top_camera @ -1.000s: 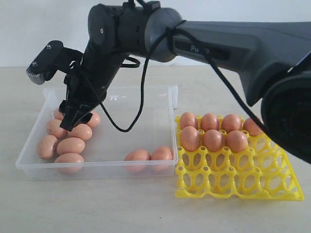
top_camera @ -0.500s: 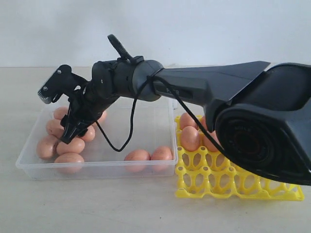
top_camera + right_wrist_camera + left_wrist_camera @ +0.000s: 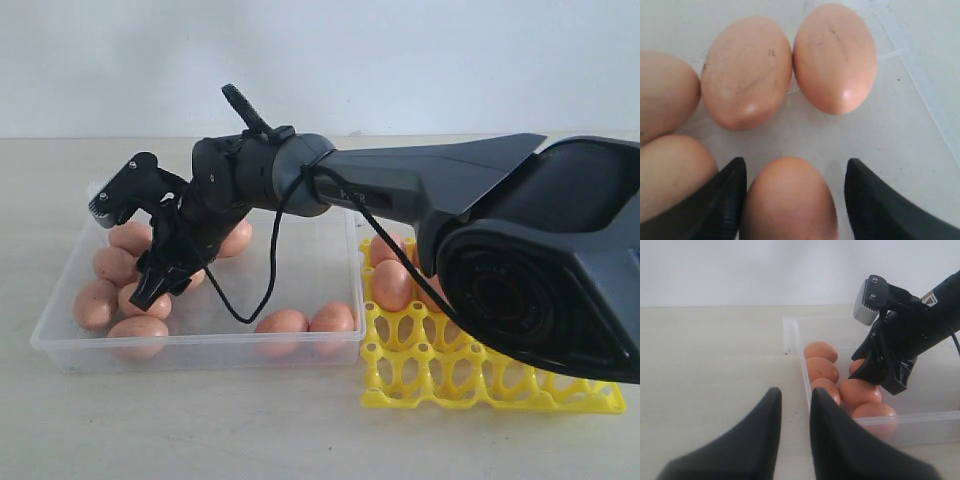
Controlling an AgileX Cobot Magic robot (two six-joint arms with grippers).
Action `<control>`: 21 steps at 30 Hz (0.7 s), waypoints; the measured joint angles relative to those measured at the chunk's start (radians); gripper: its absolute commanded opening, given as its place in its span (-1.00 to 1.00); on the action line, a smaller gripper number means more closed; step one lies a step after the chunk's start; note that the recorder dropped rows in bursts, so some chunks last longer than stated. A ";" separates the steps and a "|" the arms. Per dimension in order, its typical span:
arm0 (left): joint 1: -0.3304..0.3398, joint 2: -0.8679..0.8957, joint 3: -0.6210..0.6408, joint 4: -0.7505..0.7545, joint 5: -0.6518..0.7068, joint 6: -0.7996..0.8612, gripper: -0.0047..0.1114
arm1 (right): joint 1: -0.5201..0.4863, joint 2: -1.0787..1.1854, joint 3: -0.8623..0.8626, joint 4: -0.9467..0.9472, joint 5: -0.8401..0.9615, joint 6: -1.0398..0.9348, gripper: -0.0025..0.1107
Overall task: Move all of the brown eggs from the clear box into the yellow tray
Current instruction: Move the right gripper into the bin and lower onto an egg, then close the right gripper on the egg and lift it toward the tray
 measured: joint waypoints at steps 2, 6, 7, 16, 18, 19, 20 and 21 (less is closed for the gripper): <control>0.000 0.000 0.000 0.000 0.000 0.000 -0.55 | 0.000 0.000 0.000 0.000 0.008 0.027 -0.02; 0.000 0.000 0.000 0.000 0.000 0.000 -0.55 | 0.000 0.000 0.000 -0.002 0.052 0.113 -0.49; 0.000 0.000 0.000 0.000 0.000 0.000 -0.55 | -0.002 0.000 0.000 -0.004 0.068 0.123 -0.72; 0.000 0.000 0.000 0.000 0.000 0.000 -0.55 | -0.025 -0.016 -0.008 -0.006 0.231 0.170 -0.96; 0.000 0.000 0.000 0.000 0.000 0.000 -0.55 | -0.026 -0.027 -0.008 -0.011 0.243 0.175 -0.96; 0.000 0.000 0.000 0.000 0.000 0.000 -0.55 | -0.026 -0.034 -0.008 -0.013 0.245 0.184 -0.96; 0.000 0.000 0.000 0.000 0.000 0.000 -0.55 | -0.027 -0.045 -0.004 -0.015 0.243 0.199 -0.96; 0.000 0.000 0.000 0.000 0.000 0.000 -0.55 | -0.027 -0.055 -0.002 -0.015 0.232 0.218 -0.96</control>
